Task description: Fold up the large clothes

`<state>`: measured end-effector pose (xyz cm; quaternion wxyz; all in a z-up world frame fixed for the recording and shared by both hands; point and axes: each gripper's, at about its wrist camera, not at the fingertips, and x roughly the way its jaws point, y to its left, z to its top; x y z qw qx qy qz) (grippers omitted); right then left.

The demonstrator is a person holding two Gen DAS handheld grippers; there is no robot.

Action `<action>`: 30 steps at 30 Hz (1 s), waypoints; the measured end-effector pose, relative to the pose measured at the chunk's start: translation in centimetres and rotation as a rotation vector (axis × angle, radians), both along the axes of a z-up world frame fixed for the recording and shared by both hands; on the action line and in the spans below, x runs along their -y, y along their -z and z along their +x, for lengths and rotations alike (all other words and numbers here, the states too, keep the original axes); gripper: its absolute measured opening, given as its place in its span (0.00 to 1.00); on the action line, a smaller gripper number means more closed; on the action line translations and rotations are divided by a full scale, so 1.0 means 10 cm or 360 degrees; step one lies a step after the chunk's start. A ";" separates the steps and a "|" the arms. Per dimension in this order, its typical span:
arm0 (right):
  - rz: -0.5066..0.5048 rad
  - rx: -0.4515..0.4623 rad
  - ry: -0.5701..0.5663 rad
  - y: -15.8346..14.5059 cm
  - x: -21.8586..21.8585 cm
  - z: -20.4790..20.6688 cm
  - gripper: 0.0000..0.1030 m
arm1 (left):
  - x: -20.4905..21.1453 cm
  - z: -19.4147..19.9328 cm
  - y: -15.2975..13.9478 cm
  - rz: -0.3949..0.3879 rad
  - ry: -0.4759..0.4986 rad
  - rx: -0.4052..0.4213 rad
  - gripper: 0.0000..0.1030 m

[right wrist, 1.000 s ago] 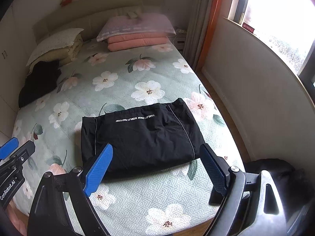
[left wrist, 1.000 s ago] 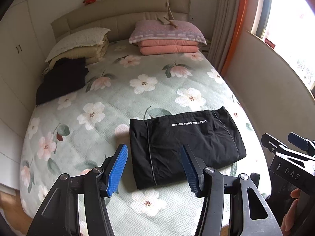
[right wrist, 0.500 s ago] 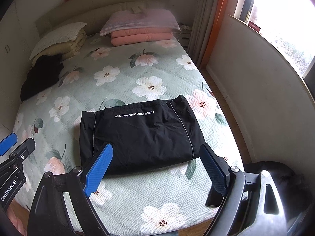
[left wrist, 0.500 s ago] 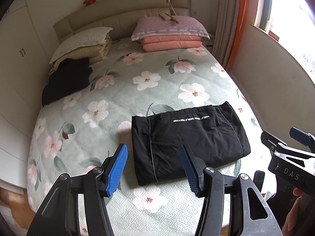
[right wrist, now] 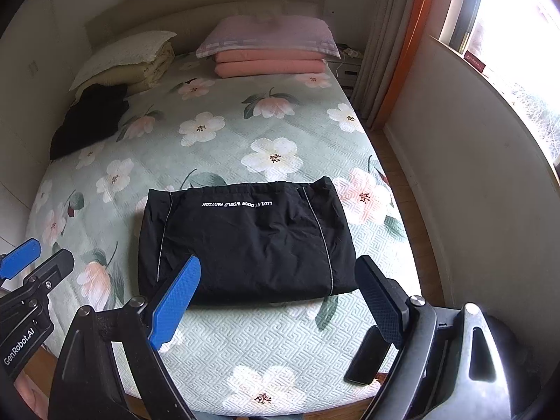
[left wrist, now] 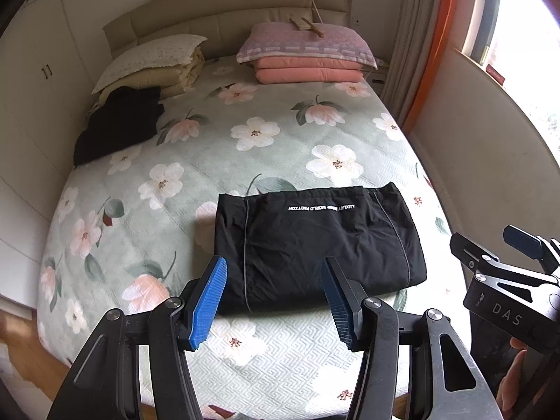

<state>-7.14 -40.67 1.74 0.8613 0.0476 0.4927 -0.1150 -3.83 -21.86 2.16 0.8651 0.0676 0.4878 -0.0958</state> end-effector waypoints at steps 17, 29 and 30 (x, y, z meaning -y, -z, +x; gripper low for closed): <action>0.0077 -0.0055 -0.0032 0.15 0.17 0.12 0.88 | 0.23 0.06 0.05 0.0090 -0.0003 0.0000 0.56; 0.0073 -0.0071 -0.0042 0.18 0.19 0.15 0.88 | 0.31 0.08 0.11 0.0191 -0.0027 0.0036 0.56; 0.0074 -0.0072 -0.0040 0.19 0.19 0.15 0.88 | 0.32 0.09 0.12 0.0191 -0.0030 0.0037 0.56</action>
